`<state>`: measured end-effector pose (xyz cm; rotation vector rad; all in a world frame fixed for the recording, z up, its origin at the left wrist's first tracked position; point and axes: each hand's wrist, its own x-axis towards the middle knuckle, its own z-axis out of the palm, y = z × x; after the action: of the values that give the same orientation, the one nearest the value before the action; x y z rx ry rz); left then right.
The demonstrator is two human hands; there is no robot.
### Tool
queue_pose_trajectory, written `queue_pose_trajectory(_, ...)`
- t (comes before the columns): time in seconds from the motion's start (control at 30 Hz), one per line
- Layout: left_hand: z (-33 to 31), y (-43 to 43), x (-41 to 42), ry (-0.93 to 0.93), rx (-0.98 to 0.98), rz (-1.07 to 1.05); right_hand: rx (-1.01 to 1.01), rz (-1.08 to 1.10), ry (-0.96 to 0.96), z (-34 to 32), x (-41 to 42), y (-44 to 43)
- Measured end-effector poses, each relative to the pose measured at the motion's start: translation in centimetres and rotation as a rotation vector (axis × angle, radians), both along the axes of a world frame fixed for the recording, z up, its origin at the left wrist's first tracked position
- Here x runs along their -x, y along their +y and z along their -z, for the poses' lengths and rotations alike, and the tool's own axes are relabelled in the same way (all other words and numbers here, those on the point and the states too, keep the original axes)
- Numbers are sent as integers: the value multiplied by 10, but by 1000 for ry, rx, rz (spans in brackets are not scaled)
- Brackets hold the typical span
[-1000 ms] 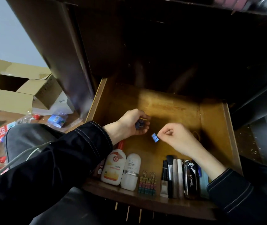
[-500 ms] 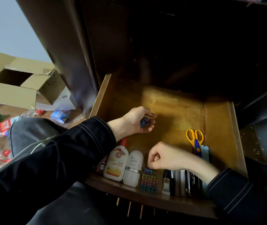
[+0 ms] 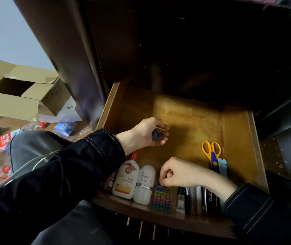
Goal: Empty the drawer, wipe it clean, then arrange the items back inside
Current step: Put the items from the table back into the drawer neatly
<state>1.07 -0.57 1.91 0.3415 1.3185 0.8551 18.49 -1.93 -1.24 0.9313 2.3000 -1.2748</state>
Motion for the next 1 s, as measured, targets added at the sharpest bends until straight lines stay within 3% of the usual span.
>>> queue_pose_trajectory(0.2,-2,1,0,-25,21,-24,-129,184,21,-11,-3,14)
queue_pose_trajectory(0.47,-3,-3,-6,-117,51,110,-440,625,333,-23,-7,29)
queue_pose_trajectory(0.77,1,-4,-6,-184,51,262,-450,641,302,-22,-5,28)
queue_pose_trajectory(0.9,7,1,-2,-18,17,129,-453,701,347,-27,-13,34)
queue_pose_trajectory(1.0,10,5,3,99,-20,15,-395,483,121,-29,-20,36)
